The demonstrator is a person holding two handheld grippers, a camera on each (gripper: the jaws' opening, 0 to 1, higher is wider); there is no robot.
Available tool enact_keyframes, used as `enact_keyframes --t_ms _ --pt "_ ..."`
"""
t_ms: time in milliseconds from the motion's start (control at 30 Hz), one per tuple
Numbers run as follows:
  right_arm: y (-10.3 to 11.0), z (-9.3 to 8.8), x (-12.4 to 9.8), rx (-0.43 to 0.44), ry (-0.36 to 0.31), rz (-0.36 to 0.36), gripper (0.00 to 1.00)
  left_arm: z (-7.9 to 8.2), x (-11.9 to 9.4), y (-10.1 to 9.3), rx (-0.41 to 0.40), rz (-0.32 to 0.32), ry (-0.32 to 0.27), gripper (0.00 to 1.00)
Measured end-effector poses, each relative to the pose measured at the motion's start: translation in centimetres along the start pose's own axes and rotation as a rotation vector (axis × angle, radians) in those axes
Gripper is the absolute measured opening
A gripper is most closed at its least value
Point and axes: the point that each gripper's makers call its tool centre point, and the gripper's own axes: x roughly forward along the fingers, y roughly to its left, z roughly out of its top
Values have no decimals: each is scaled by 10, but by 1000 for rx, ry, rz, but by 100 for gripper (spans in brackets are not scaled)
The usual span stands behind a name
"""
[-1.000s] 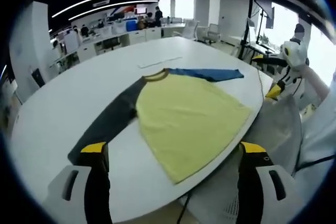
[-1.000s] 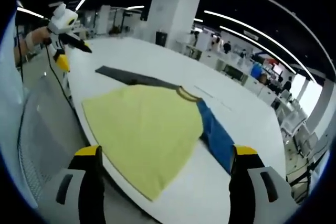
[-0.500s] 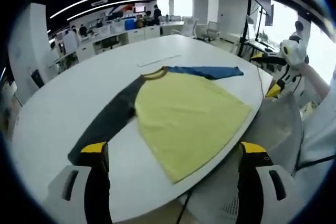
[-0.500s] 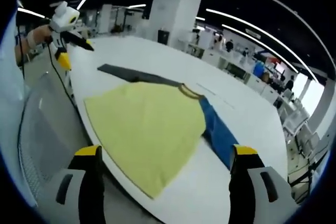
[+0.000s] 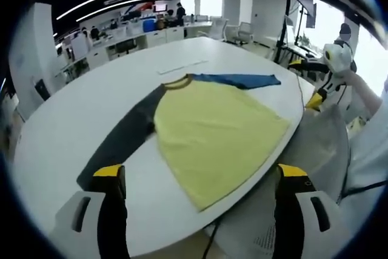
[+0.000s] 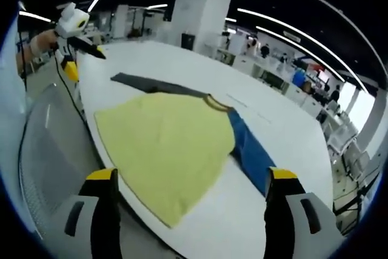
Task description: Fold the garment on the visible template until the final outline fits inside the template.
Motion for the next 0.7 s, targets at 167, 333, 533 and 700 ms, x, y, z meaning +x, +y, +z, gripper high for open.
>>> enact_keyframes --t_ms 167,333,533,700 --pt "-10 -4 1 0 8 -7 98 0 0 -1 3 2 7 100" --pt "-22 -7 2 0 12 -25 93 0 1 -3 6 -3 9 100" --pt "-35 -14 3 -2 26 -38 84 0 1 -3 8 1 13 98" --pt "-52 -22 2 8 42 -66 80 3 1 -3 19 6 9 94"
